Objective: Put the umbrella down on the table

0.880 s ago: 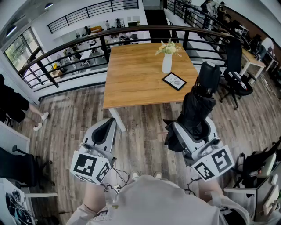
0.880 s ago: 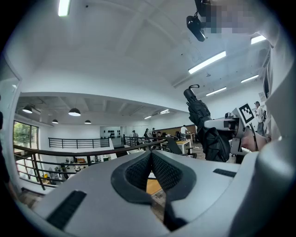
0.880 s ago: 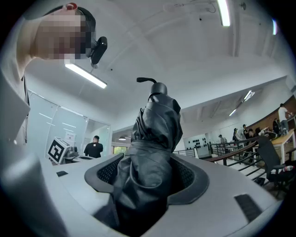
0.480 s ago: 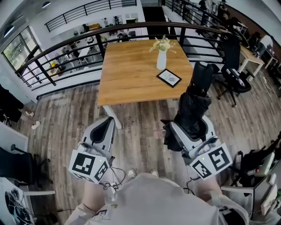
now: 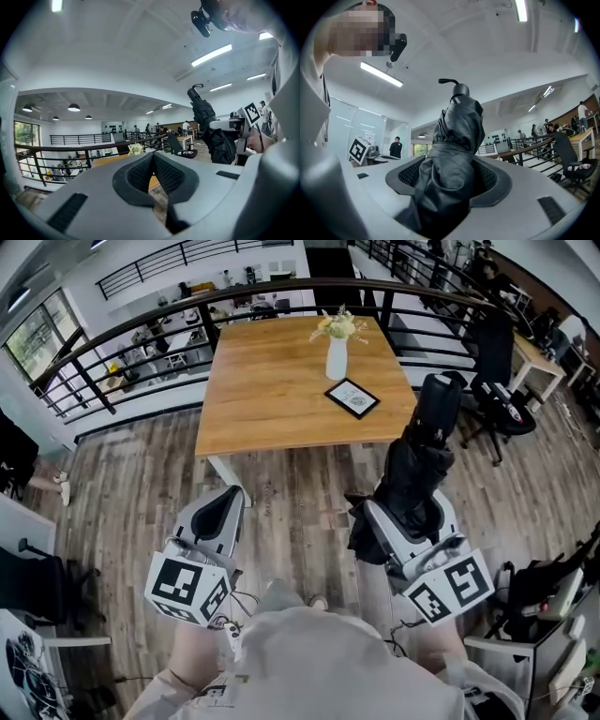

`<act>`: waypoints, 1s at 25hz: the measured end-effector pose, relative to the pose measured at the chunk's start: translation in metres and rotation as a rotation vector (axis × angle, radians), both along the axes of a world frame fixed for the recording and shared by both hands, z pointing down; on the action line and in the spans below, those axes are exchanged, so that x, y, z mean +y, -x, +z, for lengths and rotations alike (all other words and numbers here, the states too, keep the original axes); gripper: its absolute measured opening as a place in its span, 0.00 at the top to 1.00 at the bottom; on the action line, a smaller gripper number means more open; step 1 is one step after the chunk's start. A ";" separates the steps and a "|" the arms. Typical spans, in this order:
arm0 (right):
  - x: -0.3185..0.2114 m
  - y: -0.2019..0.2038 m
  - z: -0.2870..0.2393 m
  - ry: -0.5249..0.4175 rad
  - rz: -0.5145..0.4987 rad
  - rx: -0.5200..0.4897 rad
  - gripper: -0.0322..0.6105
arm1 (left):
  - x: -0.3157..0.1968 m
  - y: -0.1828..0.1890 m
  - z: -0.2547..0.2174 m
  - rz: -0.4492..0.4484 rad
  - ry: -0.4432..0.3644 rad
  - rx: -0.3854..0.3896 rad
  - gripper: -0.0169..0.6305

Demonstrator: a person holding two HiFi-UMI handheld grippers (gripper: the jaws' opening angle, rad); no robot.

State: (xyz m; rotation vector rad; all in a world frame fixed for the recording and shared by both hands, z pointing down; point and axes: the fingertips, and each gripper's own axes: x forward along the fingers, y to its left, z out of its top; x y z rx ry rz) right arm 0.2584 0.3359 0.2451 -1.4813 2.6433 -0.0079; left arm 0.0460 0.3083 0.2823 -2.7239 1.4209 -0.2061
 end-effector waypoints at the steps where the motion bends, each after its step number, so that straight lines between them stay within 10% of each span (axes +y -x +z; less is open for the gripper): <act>1: 0.000 -0.004 0.004 0.008 -0.003 -0.001 0.47 | -0.001 -0.003 0.002 -0.008 0.004 -0.005 0.95; 25: -0.195 0.043 0.063 0.127 -0.045 0.078 0.47 | -0.169 0.043 0.021 -0.062 -0.048 0.087 0.95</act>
